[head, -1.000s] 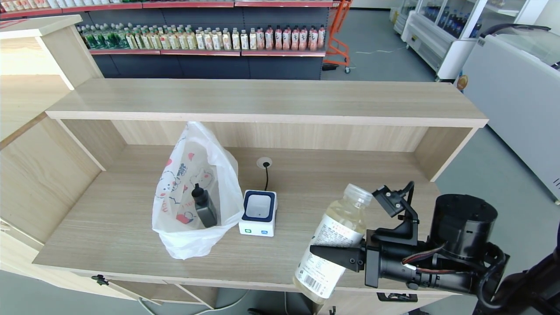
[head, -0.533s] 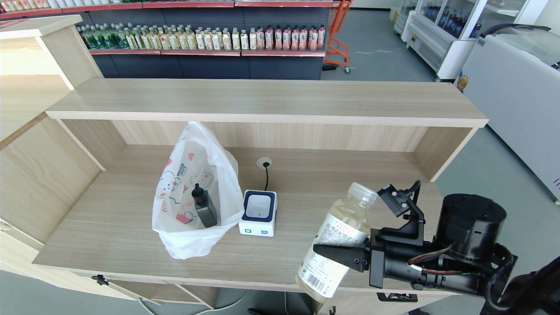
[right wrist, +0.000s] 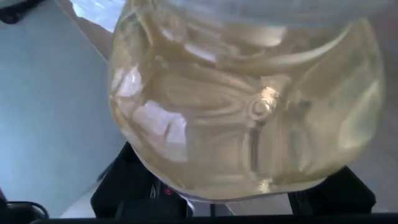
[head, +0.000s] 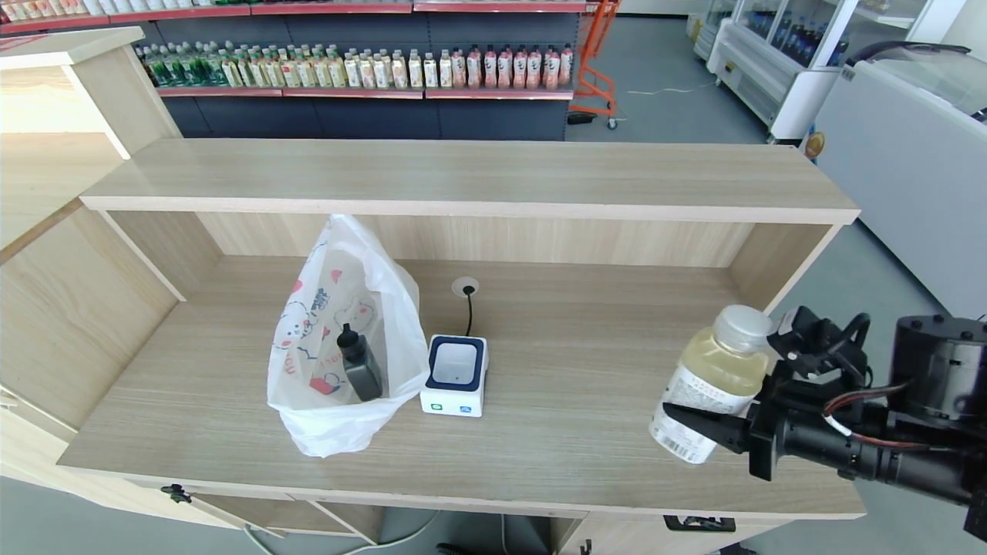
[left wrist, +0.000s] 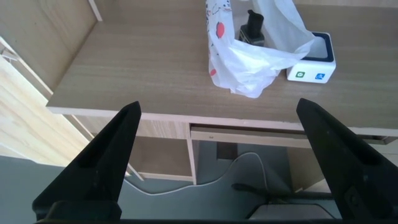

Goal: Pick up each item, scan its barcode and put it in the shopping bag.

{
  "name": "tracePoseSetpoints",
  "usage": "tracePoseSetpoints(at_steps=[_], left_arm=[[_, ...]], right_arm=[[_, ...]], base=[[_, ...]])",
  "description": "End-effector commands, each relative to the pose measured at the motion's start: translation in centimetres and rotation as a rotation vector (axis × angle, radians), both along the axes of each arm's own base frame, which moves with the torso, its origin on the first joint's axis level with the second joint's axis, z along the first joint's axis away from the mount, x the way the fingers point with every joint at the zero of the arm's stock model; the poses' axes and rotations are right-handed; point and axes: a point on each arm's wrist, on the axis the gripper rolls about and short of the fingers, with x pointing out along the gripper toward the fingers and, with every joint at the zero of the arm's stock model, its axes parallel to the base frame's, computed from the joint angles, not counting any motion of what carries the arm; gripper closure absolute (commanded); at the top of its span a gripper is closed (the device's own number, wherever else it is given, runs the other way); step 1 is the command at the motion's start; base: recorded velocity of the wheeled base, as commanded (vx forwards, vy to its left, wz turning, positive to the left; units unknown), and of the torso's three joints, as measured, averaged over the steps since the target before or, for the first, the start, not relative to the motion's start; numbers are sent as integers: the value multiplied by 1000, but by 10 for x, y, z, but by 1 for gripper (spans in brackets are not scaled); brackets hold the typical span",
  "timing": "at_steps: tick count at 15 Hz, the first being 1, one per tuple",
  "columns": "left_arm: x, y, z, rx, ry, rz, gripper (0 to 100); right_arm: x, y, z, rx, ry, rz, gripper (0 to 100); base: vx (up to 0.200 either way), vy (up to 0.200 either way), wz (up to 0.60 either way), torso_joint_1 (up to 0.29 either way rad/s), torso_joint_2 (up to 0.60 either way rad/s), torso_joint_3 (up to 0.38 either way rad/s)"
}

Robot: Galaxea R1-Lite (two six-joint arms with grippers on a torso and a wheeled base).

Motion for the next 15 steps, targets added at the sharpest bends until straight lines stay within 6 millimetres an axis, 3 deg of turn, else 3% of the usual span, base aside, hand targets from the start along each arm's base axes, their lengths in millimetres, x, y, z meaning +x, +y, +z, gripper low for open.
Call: tracePoseSetpoints(at_steps=[1,3,8,15], left_arm=[[0,0,0,0,0,0,0],[0,0,0,0,0,0,0],[0,0,0,0,0,0,0],[0,0,0,0,0,0,0]], right_arm=[[-29,-46,30,-262,-252,-204,100],[-36,-48,35,-403,-350,-236,100],[-38,-45,33,-537,-436,-181,100],[-37,-39,37,-591,-508,-129,100]], base=[[0,0,0,0,0,0],[0,0,0,0,0,0],[0,0,0,0,0,0],[0,0,0,0,0,0]])
